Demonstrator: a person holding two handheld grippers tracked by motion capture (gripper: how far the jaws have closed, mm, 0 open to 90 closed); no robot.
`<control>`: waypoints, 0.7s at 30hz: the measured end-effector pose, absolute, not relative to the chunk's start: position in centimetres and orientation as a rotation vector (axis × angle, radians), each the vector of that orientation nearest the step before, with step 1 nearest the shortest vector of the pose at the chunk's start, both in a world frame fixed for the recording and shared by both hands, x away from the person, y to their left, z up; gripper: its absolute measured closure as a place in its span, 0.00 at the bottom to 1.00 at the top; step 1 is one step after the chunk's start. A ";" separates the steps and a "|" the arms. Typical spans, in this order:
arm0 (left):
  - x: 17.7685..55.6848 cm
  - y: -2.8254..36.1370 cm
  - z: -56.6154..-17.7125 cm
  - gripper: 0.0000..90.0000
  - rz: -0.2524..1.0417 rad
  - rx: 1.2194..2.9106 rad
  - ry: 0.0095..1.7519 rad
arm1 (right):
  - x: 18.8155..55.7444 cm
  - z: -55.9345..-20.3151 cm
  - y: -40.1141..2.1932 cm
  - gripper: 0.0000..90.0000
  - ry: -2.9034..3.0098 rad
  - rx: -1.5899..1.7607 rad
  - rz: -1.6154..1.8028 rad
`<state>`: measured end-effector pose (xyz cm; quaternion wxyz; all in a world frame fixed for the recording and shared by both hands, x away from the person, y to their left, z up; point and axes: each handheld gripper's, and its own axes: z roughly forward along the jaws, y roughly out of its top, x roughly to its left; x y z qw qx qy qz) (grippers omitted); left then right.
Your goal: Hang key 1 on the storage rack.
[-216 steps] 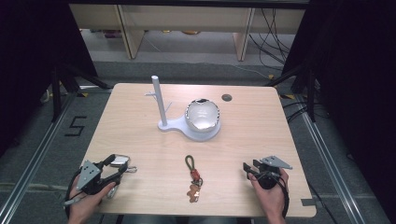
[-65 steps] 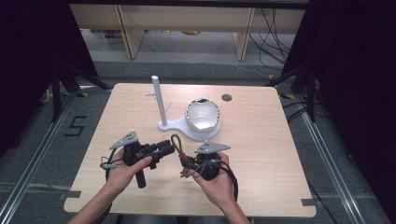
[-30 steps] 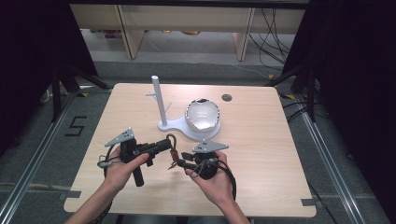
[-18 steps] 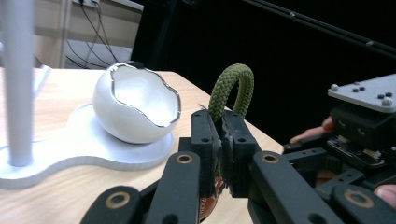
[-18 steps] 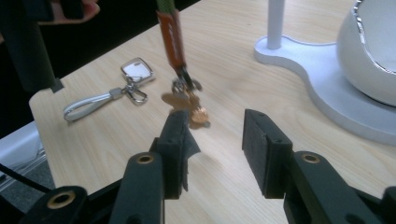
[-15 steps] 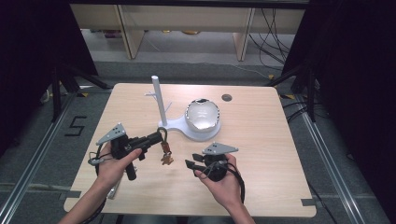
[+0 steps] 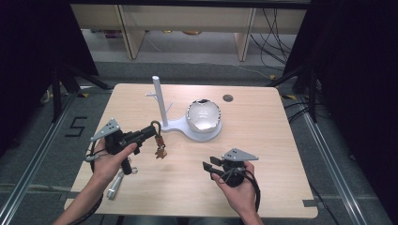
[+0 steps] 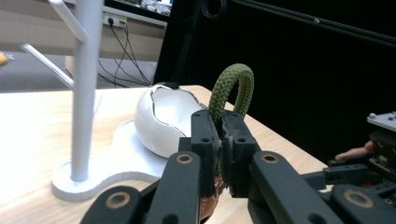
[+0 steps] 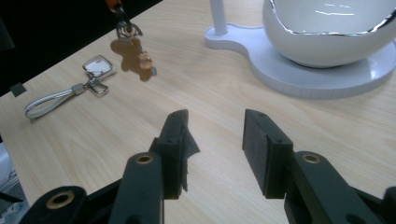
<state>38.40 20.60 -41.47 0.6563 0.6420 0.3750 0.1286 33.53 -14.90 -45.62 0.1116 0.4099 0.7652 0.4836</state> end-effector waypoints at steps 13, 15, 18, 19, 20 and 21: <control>40.1 21.5 -40.5 0.93 0.361 1.456 0.867 | 32.5 -47.3 -16.7 0.68 2.212 1.255 1.393; 40.4 21.6 -40.4 0.93 0.367 1.458 0.873 | 32.4 -47.5 -16.9 0.68 2.197 1.256 1.401; 40.9 21.8 -40.4 0.93 0.372 1.464 0.882 | 32.3 -47.6 -17.2 0.68 2.184 1.261 1.405; 41.1 21.8 -40.4 0.93 0.374 1.461 0.885 | 32.3 -47.6 -17.3 0.68 2.184 1.266 1.412; 41.3 21.9 -40.4 0.94 0.375 1.461 0.890 | 32.3 -47.6 -17.3 0.68 2.181 1.266 1.419; 41.5 22.0 -40.5 0.94 0.377 1.461 0.896 | 32.1 -47.5 -17.2 0.67 2.171 1.305 1.421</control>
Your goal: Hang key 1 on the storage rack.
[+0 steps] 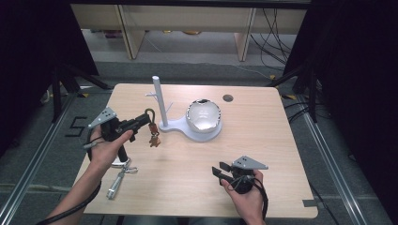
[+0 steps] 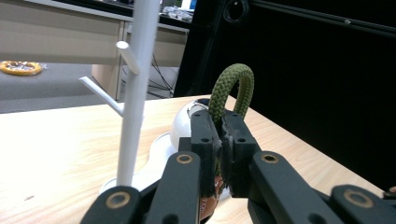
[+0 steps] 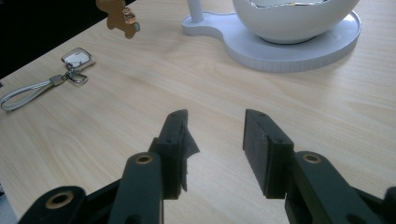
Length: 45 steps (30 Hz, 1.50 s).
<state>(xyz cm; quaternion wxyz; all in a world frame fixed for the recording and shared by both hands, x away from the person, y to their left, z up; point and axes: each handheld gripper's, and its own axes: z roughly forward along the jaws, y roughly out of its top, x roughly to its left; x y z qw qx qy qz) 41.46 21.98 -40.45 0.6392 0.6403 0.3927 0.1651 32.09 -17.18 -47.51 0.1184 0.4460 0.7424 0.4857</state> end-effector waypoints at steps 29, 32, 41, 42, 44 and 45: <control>46.8 23.3 -39.8 0.93 0.375 1.447 1.000 | 32.5 -48.1 -17.5 0.67 2.180 1.290 1.408; 47.1 23.4 -39.8 0.93 0.364 1.434 1.012 | 32.5 -48.1 -17.4 0.66 2.181 1.290 1.413; 47.9 23.7 -40.2 0.93 0.308 1.390 1.060 | 32.4 -48.3 -17.4 0.66 2.190 1.295 1.410; 47.9 23.7 -40.2 0.93 0.305 1.390 1.064 | 32.4 -48.3 -17.4 0.66 2.189 1.293 1.413; 48.0 23.5 -40.3 0.93 0.303 1.390 1.068 | 32.2 -48.2 -17.3 0.66 2.179 1.332 1.416; 48.1 23.5 -40.3 0.93 0.303 1.390 1.071 | 32.5 -48.2 -17.4 0.66 2.187 1.292 1.431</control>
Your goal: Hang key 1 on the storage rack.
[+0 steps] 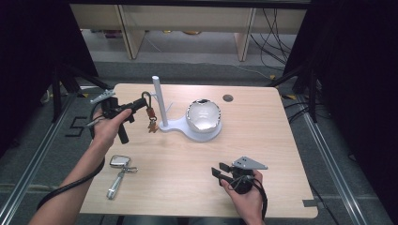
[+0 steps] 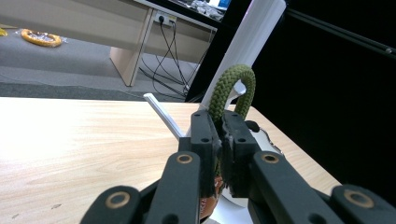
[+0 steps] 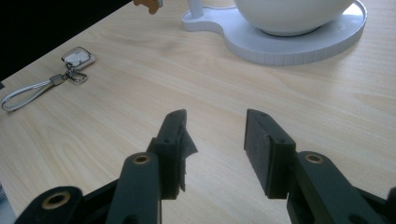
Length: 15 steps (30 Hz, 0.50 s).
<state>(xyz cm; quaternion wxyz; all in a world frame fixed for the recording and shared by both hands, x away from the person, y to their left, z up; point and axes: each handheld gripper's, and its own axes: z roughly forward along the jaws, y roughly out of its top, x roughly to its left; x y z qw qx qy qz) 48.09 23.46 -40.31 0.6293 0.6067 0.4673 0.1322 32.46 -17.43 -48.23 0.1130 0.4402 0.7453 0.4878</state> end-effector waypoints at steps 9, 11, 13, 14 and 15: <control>48.8 22.6 -40.8 0.93 0.283 1.387 1.103 | 32.5 -48.3 -17.5 0.66 2.180 1.290 1.419; 48.8 22.5 -40.8 0.93 0.281 1.384 1.107 | 32.5 -48.3 -17.6 0.66 2.184 1.295 1.423; 49.0 22.3 -40.9 0.93 0.279 1.381 1.110 | 32.5 -48.3 -17.6 0.66 2.185 1.298 1.419; 49.0 22.3 -40.9 0.93 0.280 1.383 1.113 | 32.5 -48.3 -17.6 0.66 2.185 1.300 1.418; 49.0 22.2 -41.0 0.93 0.281 1.385 1.116 | 32.2 -48.2 -17.5 0.66 2.181 1.353 1.424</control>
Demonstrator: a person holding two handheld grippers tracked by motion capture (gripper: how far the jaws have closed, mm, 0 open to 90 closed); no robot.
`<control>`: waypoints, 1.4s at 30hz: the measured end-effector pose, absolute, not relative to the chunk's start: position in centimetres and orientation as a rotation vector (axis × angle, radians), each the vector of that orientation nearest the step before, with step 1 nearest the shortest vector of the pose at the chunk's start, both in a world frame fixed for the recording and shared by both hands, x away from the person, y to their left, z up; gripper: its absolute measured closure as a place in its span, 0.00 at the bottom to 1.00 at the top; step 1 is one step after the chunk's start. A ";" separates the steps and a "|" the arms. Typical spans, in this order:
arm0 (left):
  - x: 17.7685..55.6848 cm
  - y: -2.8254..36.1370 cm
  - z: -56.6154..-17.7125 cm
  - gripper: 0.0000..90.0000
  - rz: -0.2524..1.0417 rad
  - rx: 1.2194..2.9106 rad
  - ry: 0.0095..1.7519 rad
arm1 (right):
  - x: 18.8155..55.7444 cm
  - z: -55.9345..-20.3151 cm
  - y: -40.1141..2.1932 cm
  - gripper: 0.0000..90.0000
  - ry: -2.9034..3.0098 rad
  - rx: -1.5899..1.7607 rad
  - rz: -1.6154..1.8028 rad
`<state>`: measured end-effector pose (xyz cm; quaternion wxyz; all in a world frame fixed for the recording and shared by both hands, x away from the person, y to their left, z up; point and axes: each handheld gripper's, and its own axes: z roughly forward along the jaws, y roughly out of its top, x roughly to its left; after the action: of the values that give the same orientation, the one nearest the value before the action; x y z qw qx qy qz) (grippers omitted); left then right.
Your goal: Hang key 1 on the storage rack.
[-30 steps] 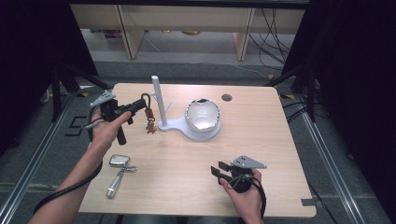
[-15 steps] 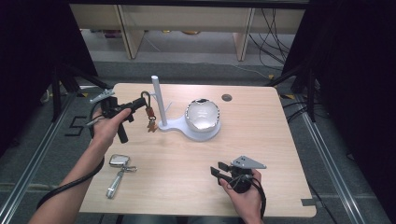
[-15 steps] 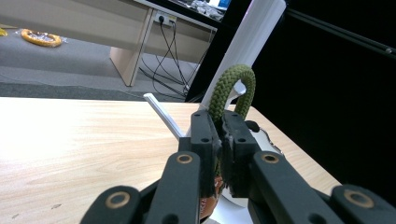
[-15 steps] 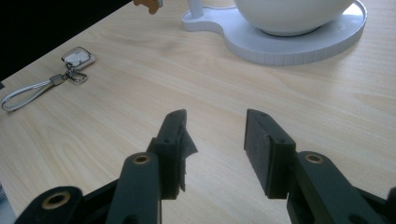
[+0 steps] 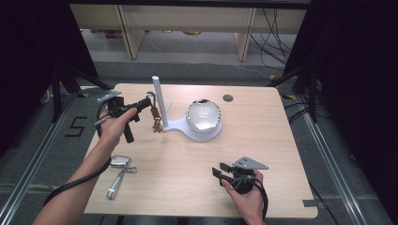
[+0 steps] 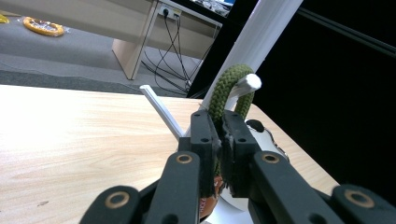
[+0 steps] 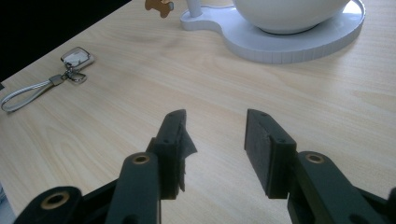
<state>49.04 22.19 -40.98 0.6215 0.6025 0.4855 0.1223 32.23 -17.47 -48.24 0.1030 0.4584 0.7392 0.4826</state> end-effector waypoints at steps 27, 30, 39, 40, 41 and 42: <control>46.2 24.6 -42.2 0.53 0.479 1.536 1.076 | 32.4 -48.3 -18.0 0.64 2.171 1.305 1.420; 45.1 25.5 -42.3 0.46 0.512 1.608 1.053 | 32.5 -48.3 -17.9 0.64 2.174 1.316 1.439; 41.1 28.5 -42.8 0.41 0.575 1.837 0.976 | 32.4 -48.2 -18.2 0.64 2.162 1.321 1.432; 41.1 28.5 -42.8 0.41 0.575 1.837 0.976 | 32.4 -48.2 -18.2 0.64 2.162 1.321 1.432; 40.7 28.8 -42.9 0.41 0.578 1.868 0.970 | 32.3 -48.1 -18.2 0.64 2.167 1.342 1.416; 40.4 29.0 -43.0 0.40 0.567 1.888 0.965 | 32.4 -48.1 -18.3 0.64 2.157 1.320 1.445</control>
<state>40.44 29.05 -42.97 0.4560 0.7655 0.3912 0.2301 32.41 -18.28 -48.10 0.1141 0.4503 0.7356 0.4930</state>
